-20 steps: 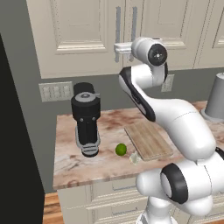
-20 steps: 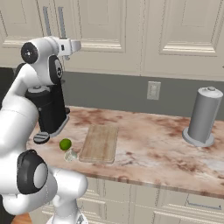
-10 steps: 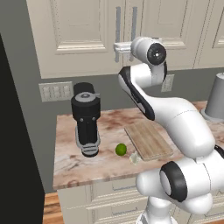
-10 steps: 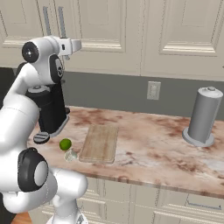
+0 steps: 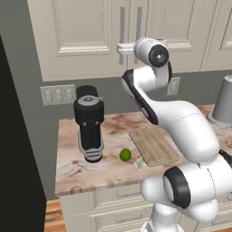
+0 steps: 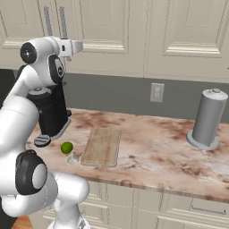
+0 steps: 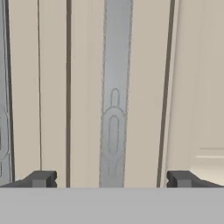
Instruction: Open the cabinet. Place the bowl and condiment on the counter. Then place the lime and garlic on the cutting board.
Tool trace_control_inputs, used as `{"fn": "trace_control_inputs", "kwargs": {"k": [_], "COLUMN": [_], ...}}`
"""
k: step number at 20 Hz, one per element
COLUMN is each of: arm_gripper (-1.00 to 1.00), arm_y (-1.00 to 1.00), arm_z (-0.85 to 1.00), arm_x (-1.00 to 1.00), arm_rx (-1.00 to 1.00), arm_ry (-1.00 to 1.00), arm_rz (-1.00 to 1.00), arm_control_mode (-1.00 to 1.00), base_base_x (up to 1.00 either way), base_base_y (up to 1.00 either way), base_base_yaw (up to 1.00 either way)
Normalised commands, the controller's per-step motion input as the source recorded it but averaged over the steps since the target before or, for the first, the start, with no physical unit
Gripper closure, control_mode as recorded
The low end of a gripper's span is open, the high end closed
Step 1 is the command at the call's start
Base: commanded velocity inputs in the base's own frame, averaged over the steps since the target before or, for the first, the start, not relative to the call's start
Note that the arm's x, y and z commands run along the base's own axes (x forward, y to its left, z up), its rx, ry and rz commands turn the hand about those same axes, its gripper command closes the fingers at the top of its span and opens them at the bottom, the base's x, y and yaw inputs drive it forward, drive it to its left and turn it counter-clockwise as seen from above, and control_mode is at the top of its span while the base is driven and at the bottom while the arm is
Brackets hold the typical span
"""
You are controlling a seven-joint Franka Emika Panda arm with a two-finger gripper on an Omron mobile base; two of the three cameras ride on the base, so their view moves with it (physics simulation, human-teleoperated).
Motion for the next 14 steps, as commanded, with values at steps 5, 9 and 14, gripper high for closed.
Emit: {"fn": "trace_control_inputs", "kwargs": {"k": [5, 9, 14], "arm_gripper": [-1.00, -1.00, 1.00], "arm_y": [0.05, 0.00, 0.00], "arm_z": [0.00, 0.00, 0.00], "arm_x": [0.22, 0.24, 0.27], "arm_rx": [0.00, 0.00, 0.00], "arm_ry": [0.00, 0.00, 0.00], "arm_rz": [-0.04, -0.01, 0.00], "arm_control_mode": [-1.00, -1.00, -1.00], "base_base_x": [0.00, 0.00, 0.00], "base_base_y": [0.00, 0.00, 0.00], "base_base_yaw": [0.00, 0.00, 0.00]}}
